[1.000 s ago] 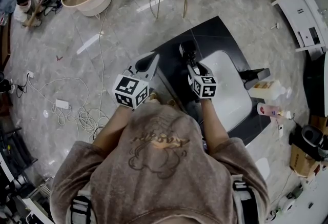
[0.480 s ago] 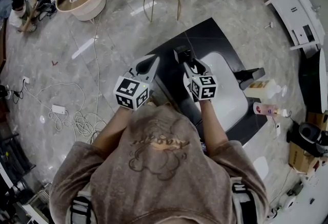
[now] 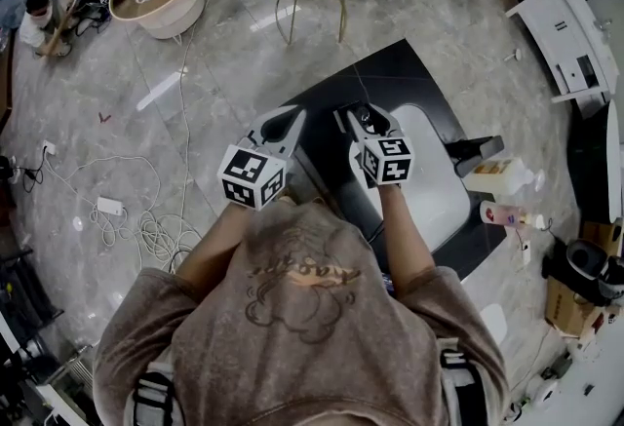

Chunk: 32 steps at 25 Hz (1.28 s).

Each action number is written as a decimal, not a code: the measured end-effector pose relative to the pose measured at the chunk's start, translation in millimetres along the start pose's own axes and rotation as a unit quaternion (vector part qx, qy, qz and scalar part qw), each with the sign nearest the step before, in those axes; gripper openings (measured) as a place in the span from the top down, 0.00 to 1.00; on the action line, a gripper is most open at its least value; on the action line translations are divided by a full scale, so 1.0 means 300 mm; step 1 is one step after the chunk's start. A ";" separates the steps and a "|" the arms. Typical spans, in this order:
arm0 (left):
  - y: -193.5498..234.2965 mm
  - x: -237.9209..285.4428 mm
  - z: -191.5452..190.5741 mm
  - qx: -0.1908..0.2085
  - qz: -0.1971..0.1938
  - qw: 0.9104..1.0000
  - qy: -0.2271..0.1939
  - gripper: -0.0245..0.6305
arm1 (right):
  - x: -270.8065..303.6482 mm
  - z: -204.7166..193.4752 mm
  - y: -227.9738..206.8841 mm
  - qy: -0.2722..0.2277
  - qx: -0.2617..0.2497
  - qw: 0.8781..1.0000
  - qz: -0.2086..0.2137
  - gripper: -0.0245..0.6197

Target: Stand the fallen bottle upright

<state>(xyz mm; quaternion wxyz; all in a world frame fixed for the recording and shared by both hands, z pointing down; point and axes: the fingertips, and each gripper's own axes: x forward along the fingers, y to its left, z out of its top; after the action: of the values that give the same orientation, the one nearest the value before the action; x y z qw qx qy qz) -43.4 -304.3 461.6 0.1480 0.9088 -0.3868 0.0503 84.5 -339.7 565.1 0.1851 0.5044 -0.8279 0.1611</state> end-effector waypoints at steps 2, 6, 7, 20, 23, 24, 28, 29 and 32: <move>0.010 -0.004 -0.001 -0.001 0.003 1.000 0.000 0.93 | 0.013 0.002 0.001 0.002 -0.002 1.000 0.001 0.69; 0.033 -0.017 -0.002 -0.003 0.008 1.000 0.000 0.93 | 0.031 0.006 0.002 0.001 0.003 1.000 0.002 0.69; 0.036 -0.018 -0.002 -0.004 0.009 1.000 0.001 0.93 | 0.032 0.007 0.001 0.001 0.004 1.000 0.003 0.69; 0.024 0.005 -0.007 -0.008 -0.001 1.000 0.008 0.93 | 0.013 0.055 -0.004 -0.025 -0.010 1.000 0.008 0.68; 0.020 0.008 -0.005 -0.009 -0.005 1.000 0.009 0.93 | -0.016 0.104 0.004 -0.046 -0.003 0.999 0.009 0.70; 0.018 0.010 -0.002 -0.009 -0.007 1.000 0.009 0.93 | -0.028 0.124 0.008 -0.054 -0.002 0.999 0.010 0.72; -0.007 0.034 0.005 -0.006 -0.023 1.000 0.012 0.93 | -0.096 0.184 0.027 -0.079 -0.001 0.997 0.015 0.74; -0.016 0.042 0.005 -0.006 -0.029 0.999 0.013 0.93 | -0.118 0.190 0.030 -0.084 0.000 0.996 0.014 0.74; -0.048 0.067 0.008 -0.003 -0.046 0.999 0.014 0.93 | -0.194 0.207 0.032 -0.101 0.003 0.995 0.006 0.73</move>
<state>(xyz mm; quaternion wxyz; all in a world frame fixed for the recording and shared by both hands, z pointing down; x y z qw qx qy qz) -19.2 -309.2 460.2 0.1587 0.9243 -0.3428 0.0552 91.4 -318.5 482.5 0.0983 0.5140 -0.8446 0.1133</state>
